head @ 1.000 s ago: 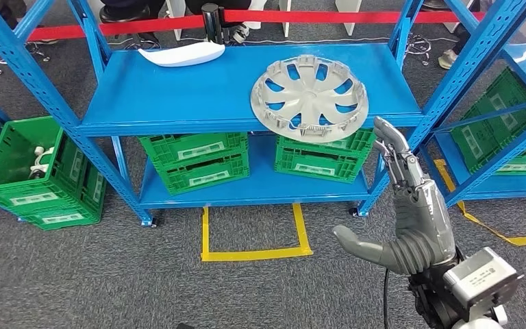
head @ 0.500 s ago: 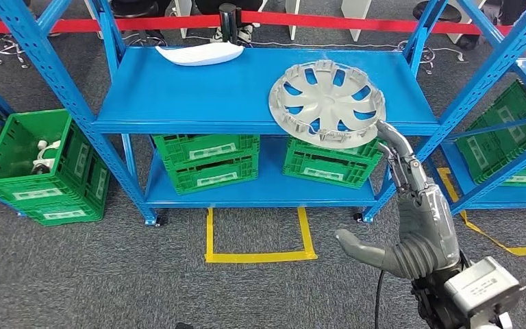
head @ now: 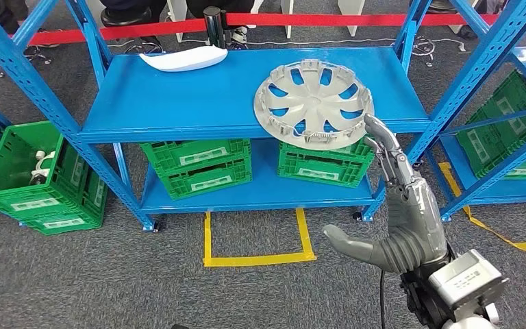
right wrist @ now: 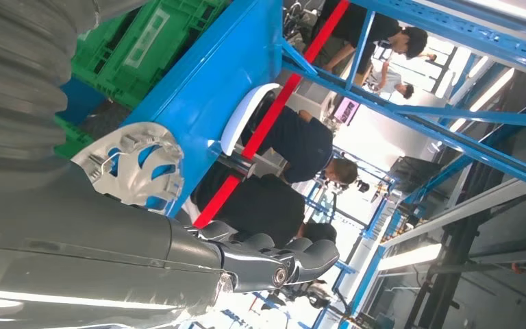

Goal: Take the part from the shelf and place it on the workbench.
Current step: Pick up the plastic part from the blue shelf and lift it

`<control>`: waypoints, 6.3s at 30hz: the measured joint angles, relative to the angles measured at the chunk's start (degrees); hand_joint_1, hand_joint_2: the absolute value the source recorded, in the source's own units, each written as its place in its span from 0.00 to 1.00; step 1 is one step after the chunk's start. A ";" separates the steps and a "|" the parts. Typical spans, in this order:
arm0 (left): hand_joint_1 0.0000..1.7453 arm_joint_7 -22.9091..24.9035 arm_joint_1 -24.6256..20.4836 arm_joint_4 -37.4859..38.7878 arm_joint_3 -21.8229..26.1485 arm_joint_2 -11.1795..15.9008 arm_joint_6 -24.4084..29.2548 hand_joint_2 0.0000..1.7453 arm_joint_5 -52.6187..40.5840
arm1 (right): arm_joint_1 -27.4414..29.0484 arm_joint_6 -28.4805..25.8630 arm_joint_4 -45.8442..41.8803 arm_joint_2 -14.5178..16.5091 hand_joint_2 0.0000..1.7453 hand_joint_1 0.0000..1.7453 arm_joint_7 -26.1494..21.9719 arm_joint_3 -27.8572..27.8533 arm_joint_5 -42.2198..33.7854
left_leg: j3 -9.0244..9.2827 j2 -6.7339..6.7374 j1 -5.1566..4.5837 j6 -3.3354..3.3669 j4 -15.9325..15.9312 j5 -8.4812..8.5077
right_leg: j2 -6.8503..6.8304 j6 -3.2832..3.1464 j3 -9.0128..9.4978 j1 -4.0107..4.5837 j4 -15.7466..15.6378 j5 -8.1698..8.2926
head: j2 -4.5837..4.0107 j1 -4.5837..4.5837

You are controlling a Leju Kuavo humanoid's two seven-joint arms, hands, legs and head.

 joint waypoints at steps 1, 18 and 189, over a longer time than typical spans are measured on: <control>0.00 0.01 0.05 0.04 0.00 0.02 0.00 0.00 0.00 | 0.00 0.00 0.03 0.09 1.00 0.00 0.01 0.11 0.00 | -0.97 0.01 0.00 -0.06 1.10 0.44 | -0.02 0.00 0.17 0.01 0.02 -0.16 | 0.00 -0.18; 0.00 -0.10 0.04 0.26 0.00 0.32 0.08 0.00 -0.07 | -0.07 -0.45 0.37 0.67 1.00 0.00 0.07 1.40 -0.05 | 7.37 0.39 -0.10 3.00 -14.33 7.00 | 0.12 3.02 -6.41 -0.05 13.99 -5.07 | 0.00 1.11; 0.00 2.34 -0.04 0.48 0.47 -1.43 -0.78 0.00 -1.61 | -5.75 24.72 32.26 -17.52 0.25 0.00 31.04 -19.69 8.33 | 6.02 1.22 -0.71 2.43 -13.69 8.15 | 0.64 2.73 3.13 -0.04 -0.30 -2.33 | 0.00 0.62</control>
